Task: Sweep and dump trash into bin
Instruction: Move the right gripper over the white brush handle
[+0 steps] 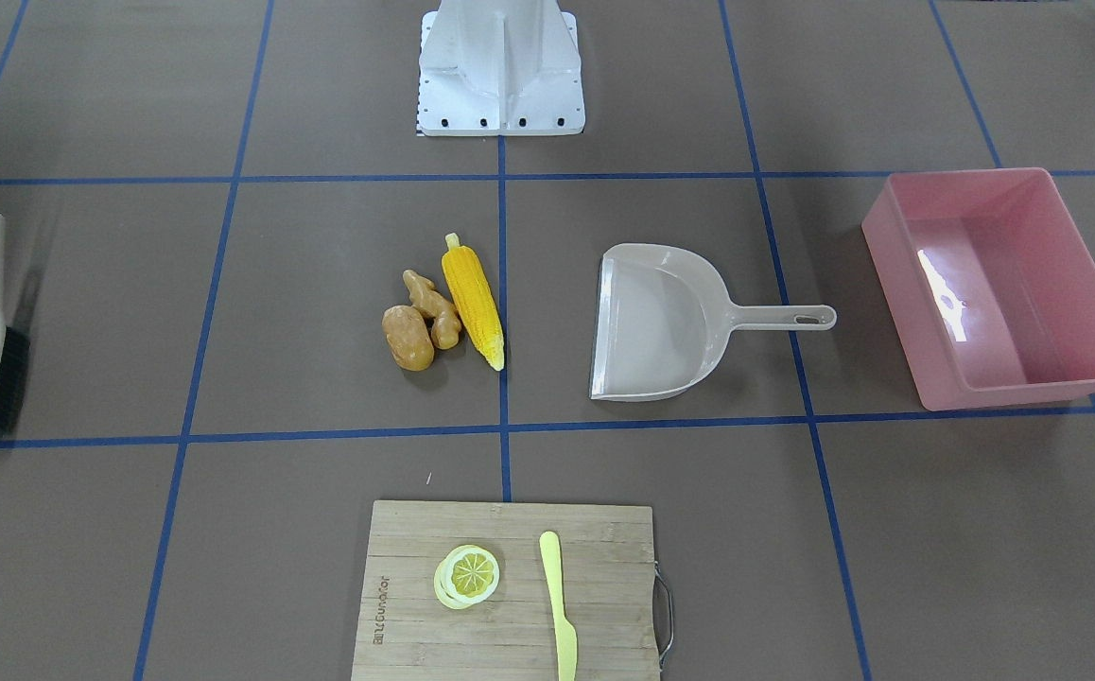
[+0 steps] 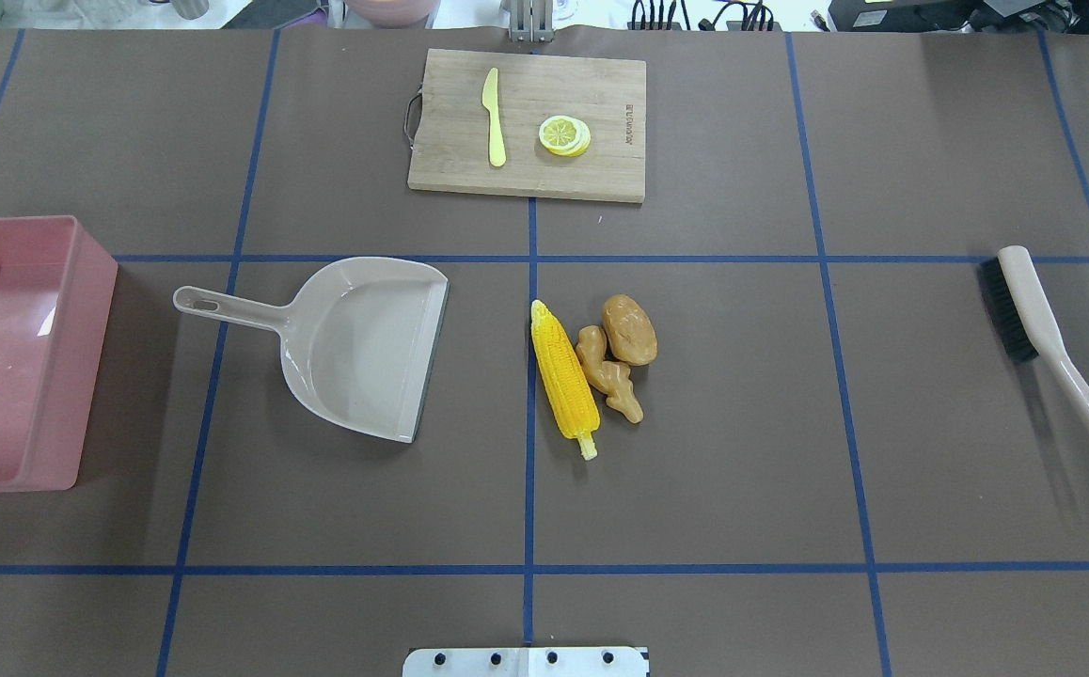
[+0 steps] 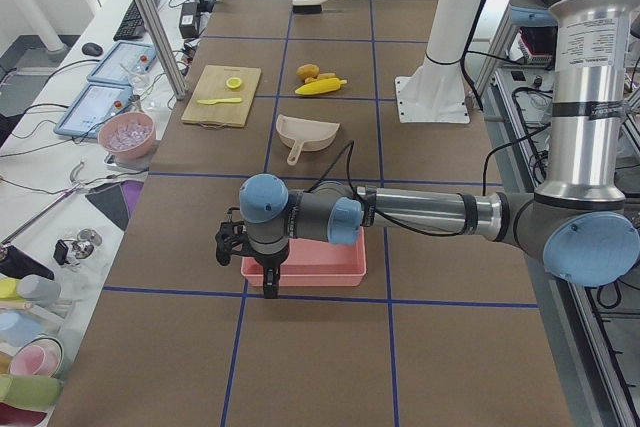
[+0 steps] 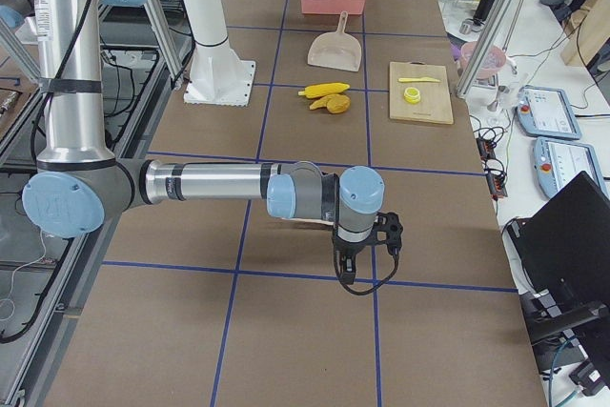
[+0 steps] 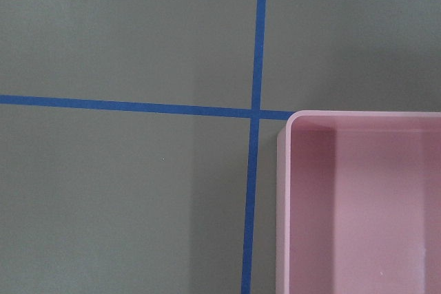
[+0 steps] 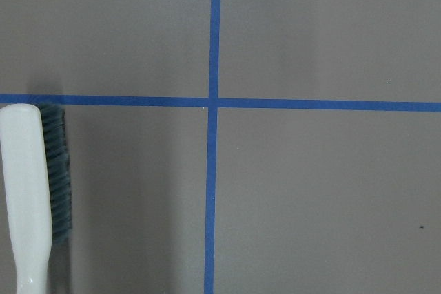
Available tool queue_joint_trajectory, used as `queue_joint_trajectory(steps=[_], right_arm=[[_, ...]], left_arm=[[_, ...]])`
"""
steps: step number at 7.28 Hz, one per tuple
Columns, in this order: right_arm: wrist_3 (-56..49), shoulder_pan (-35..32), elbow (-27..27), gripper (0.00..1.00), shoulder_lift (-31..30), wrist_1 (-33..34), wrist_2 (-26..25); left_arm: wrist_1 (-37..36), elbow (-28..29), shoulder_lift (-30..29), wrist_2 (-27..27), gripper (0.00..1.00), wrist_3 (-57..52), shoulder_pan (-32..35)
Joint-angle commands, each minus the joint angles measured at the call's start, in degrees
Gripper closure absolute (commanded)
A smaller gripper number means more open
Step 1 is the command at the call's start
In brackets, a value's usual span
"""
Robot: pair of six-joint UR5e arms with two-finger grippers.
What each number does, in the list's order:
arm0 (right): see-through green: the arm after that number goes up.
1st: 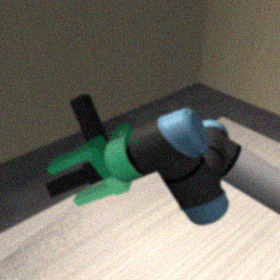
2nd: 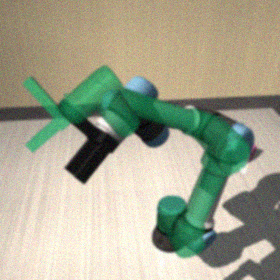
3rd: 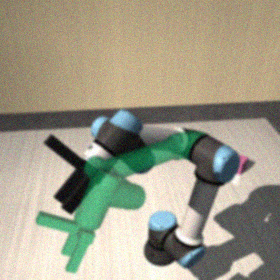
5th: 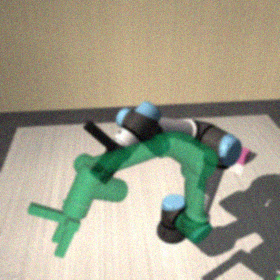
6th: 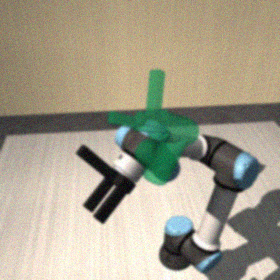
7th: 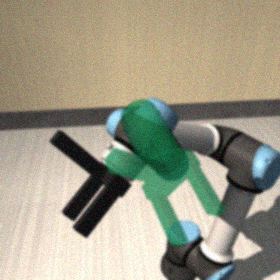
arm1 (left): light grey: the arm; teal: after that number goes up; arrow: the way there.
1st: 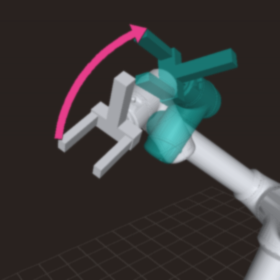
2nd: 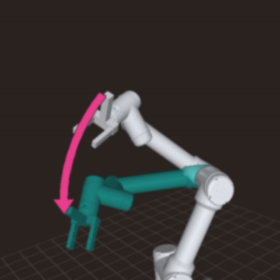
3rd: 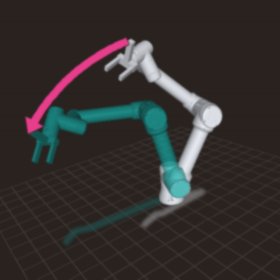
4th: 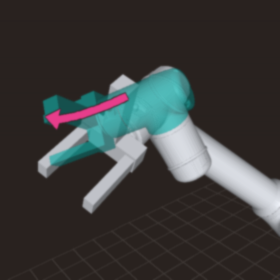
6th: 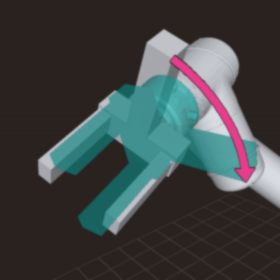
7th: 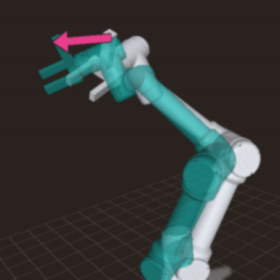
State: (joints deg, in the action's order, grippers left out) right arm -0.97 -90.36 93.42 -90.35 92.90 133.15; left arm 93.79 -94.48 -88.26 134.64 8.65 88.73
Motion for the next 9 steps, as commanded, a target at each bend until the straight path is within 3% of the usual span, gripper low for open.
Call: queue_joint_trajectory(steps=[1,4,7,9], right_arm=[[0.0,0.0,1.13,0.0,0.0,0.87,0.09],[0.0,0.79,3.42,0.0,-0.09,1.85,0.09],[1.83,5.79,6.93,0.0,0.09,2.81,0.44],[18.97,16.99,10.71,0.0,3.75,3.25,-1.74]], left_arm=[[0.17,0.26,0.11,0.09,0.02,-0.13,0.03],[-0.1,-0.17,0.29,0.09,0.02,0.05,-0.05],[0.08,-0.17,0.29,0.01,0.02,-0.39,-0.05],[-0.27,-0.35,0.02,0.09,0.02,-0.39,-0.05]])
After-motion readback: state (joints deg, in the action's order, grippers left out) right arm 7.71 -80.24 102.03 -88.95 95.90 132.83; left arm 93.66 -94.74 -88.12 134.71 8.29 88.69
